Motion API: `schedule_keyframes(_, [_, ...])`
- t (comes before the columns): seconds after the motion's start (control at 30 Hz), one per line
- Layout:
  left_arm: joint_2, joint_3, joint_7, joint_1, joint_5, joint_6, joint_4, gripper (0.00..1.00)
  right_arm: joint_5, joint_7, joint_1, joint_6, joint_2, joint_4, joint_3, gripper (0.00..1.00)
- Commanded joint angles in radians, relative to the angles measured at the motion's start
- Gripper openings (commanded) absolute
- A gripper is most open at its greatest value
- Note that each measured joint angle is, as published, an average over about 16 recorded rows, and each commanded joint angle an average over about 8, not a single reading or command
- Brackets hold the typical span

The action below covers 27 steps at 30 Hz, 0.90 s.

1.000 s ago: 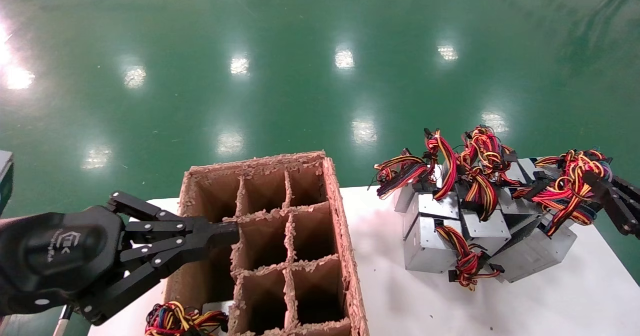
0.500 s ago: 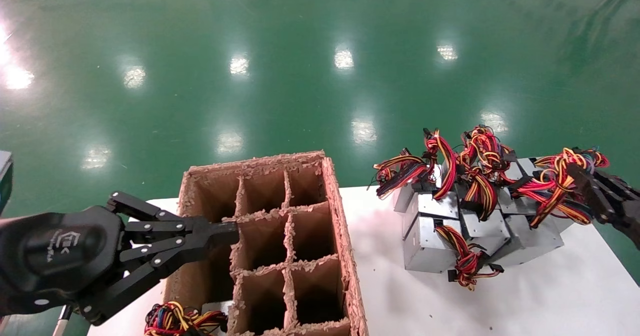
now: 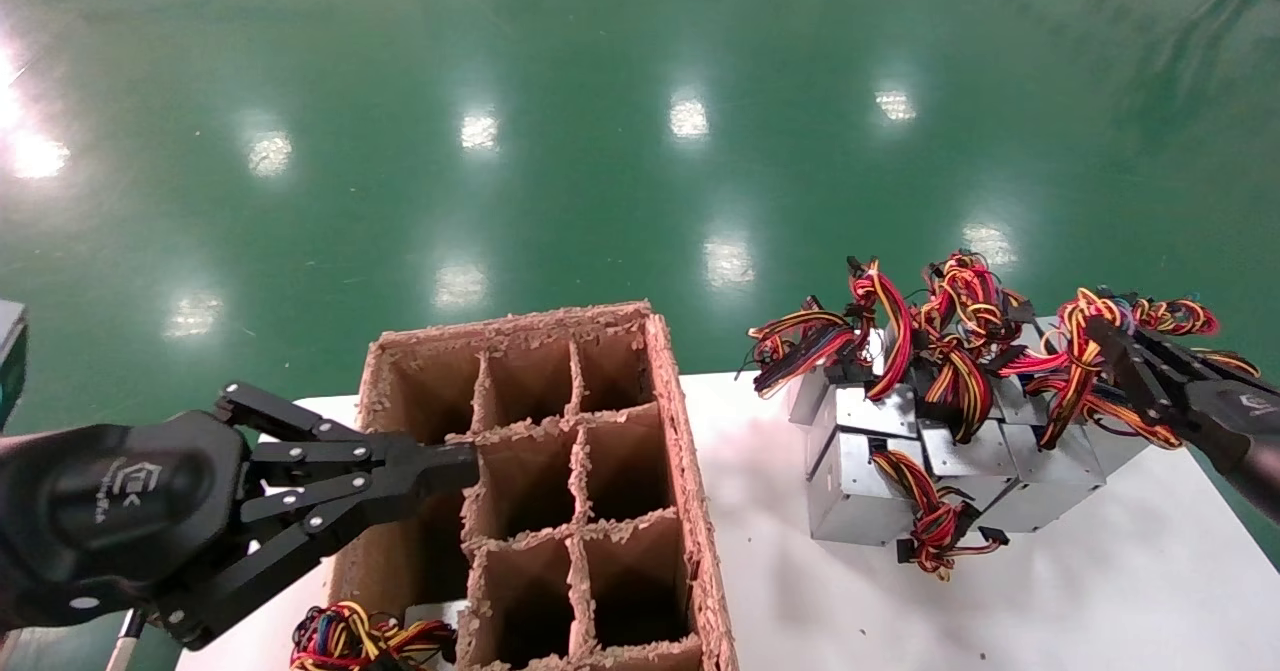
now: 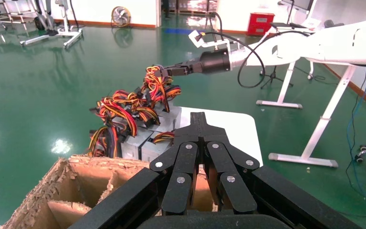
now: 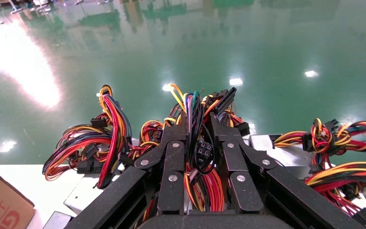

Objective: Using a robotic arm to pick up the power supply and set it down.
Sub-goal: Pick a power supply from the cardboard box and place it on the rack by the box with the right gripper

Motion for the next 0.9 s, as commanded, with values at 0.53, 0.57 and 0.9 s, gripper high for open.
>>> schedule_keyframes(0.53, [0.000, 0.000, 0.000, 0.000, 0.000, 0.000, 0.000, 0.00, -0.031, 0.074, 0.014, 0.005, 0.079, 0.065, -0.051, 1.00])
schedule_keyframes(0.57, [0.000, 0.000, 0.000, 0.000, 0.000, 0.000, 0.000, 0.00, -0.033, 0.079, 0.014, 0.006, 0.085, 0.073, -0.054, 1.00])
schedule_keyframes(0.9, [0.000, 0.000, 0.000, 0.000, 0.000, 0.000, 0.000, 0.00, -0.070, 0.073, 0.085, 0.003, 0.125, 0.221, -0.069, 1.00])
